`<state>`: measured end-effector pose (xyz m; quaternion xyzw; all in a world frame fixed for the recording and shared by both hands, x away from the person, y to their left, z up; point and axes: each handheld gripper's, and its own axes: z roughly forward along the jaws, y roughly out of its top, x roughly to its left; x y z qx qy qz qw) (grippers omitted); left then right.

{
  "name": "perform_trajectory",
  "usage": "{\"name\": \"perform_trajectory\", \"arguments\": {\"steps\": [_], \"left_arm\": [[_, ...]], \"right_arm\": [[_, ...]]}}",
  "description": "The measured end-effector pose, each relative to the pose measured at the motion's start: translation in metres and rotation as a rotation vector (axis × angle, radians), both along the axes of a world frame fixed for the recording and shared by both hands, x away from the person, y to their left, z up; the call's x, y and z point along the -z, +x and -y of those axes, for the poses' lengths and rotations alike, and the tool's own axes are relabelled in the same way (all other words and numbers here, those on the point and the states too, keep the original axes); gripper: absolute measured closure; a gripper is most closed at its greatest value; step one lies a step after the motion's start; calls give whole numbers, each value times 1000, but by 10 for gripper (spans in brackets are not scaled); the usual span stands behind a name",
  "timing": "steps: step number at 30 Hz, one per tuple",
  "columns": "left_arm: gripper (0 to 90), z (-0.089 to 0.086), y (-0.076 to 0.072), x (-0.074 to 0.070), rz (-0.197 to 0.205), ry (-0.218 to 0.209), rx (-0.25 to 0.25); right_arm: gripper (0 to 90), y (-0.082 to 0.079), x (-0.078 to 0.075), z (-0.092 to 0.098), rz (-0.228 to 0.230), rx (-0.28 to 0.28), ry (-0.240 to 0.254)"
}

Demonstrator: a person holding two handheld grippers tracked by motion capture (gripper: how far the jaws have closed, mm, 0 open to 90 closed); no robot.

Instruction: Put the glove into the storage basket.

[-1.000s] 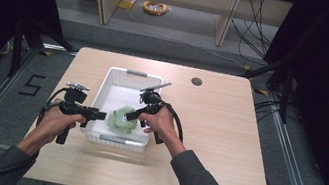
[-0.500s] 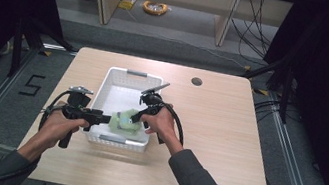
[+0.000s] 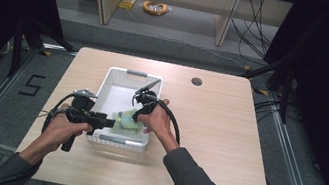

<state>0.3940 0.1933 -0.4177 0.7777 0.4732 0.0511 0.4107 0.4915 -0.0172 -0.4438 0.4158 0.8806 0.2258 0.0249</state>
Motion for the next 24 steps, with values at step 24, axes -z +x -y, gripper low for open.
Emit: {"name": "perform_trajectory", "arguments": {"steps": [24], "left_arm": [[339,8,-19,-1,12,-36,-11]], "right_arm": [[390,-15,-37,30,34,1,152]]}}
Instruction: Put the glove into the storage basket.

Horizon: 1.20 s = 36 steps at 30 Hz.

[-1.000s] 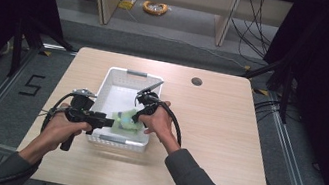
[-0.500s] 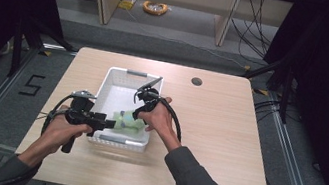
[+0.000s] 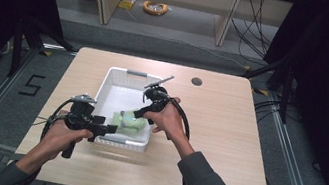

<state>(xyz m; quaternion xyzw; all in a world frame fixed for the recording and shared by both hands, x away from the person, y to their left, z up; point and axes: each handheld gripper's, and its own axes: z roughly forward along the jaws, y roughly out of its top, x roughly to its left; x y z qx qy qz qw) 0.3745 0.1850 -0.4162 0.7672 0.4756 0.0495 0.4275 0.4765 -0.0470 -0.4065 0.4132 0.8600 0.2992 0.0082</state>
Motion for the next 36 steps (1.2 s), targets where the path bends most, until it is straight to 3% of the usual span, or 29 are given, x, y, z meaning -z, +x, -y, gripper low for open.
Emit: {"name": "perform_trajectory", "arguments": {"steps": [3,7,11,13,15,17,18,19,25,26,28,29,34,36], "left_arm": [[327,5,-6,0,6,-24,-3],[323,7,-9,-1,1,-8,31],[317,17,-15,1,7,-7,43],[312,18,-16,1,6,-4,47],[309,22,-17,1,0,-17,54],[308,23,-19,1,6,-16,68],[308,24,-20,1,11,-20,65],[305,25,-20,1,23,-27,70],[248,32,-28,5,28,-34,96],[236,33,-29,6,31,-34,98],[214,34,-30,7,38,-40,100],[214,34,-31,7,40,-36,104],[176,41,-38,12,59,-33,121],[165,44,-42,14,62,-32,140]], "right_arm": [[377,-2,-5,8,17,-5,26],[356,-6,-10,15,16,5,26],[345,-14,-15,30,47,-2,49],[339,-19,-17,34,31,1,73],[332,-18,-16,38,51,-11,66],[327,-21,-17,43,47,13,52],[327,-21,-17,46,75,-29,84],[326,-23,-17,48,76,-35,94],[319,-33,-22,60,84,-7,94],[318,-34,-21,61,93,-32,124],[317,-37,-22,62,78,-8,118],[317,-36,-21,65,98,-45,140],[308,-43,-19,75,115,-29,141],[304,-48,-17,81,96,-19,168]]}}
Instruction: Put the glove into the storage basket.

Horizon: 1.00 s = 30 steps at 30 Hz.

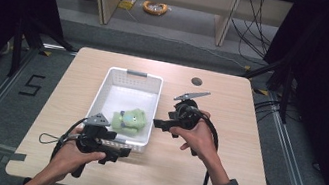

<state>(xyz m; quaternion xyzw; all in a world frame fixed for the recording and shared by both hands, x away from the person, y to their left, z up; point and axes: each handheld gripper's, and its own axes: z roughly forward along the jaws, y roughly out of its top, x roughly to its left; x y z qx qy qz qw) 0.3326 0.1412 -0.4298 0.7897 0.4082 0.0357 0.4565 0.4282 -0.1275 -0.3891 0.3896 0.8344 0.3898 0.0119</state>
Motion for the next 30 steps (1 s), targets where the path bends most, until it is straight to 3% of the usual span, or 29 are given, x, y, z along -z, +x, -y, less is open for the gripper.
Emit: {"name": "perform_trajectory", "arguments": {"steps": [3,8,12,14,15,18,21,23,24,27,30], "left_arm": [[161,2,-2,0,4,-5,5],[161,6,-7,0,32,1,6],[161,7,-9,2,34,-9,10],[161,7,-10,2,32,-5,19],[161,7,-12,4,38,-1,9],[161,7,-13,4,36,-12,13],[161,7,-15,5,51,-2,9],[161,7,-16,6,42,-3,19],[161,8,-16,8,42,-10,25],[161,11,-18,11,37,-1,23],[162,12,-18,13,29,0,25]], "right_arm": [[301,-2,2,9,36,-14,1],[299,-10,3,22,39,10,41],[297,-16,6,31,65,19,33],[297,-19,7,33,53,20,45],[294,-24,9,36,37,24,76],[294,-29,14,44,71,26,78],[294,-32,16,49,68,26,79],[292,-34,20,53,39,18,103],[292,-37,23,58,10,21,137],[289,-41,27,64,36,18,118],[283,-48,28,66,20,15,116]]}}
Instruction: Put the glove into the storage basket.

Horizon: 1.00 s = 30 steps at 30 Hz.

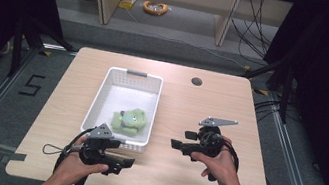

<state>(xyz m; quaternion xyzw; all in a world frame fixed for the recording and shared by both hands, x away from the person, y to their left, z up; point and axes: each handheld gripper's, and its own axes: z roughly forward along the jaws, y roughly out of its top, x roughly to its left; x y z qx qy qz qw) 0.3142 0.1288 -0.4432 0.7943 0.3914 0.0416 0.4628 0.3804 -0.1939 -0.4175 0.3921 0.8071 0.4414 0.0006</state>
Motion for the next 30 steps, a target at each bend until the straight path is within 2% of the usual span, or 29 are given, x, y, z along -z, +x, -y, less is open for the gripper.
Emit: {"name": "perform_trajectory", "arguments": {"steps": [6,9,10,11,12,14,16,18,20,21,23,24,25,29,30], "left_arm": [[161,2,-3,11,-18,14,13],[161,2,-5,14,-8,31,11],[161,2,-7,18,-7,35,12],[161,2,-7,18,-7,35,12],[162,1,-10,21,-6,32,12],[162,-1,-12,24,-6,46,17],[162,-1,-15,28,-8,40,17],[161,0,-18,32,-3,41,12],[162,-1,-19,33,3,43,7],[161,-2,-21,35,13,63,17],[162,-2,-22,36,9,50,11],[162,-4,-24,39,0,36,14],[162,-4,-24,39,0,36,14],[162,-7,-28,43,13,60,11],[162,-9,-28,45,19,79,32]], "right_arm": [[269,-8,5,9,29,2,6],[262,-13,8,10,4,6,15],[260,-15,12,14,31,2,4],[260,-15,12,14,31,2,4],[257,-19,16,16,19,11,17],[253,-22,20,20,11,16,10],[252,-25,25,23,14,11,8],[251,-29,30,26,-2,22,9],[250,-30,32,29,12,20,-5],[241,-32,38,32,21,21,-16],[240,-34,40,34,16,25,-18],[239,-39,44,36,-8,38,-25],[239,-39,44,36,-8,38,-25],[232,-48,50,42,-6,40,-28],[228,-53,51,44,-28,59,-28]]}}
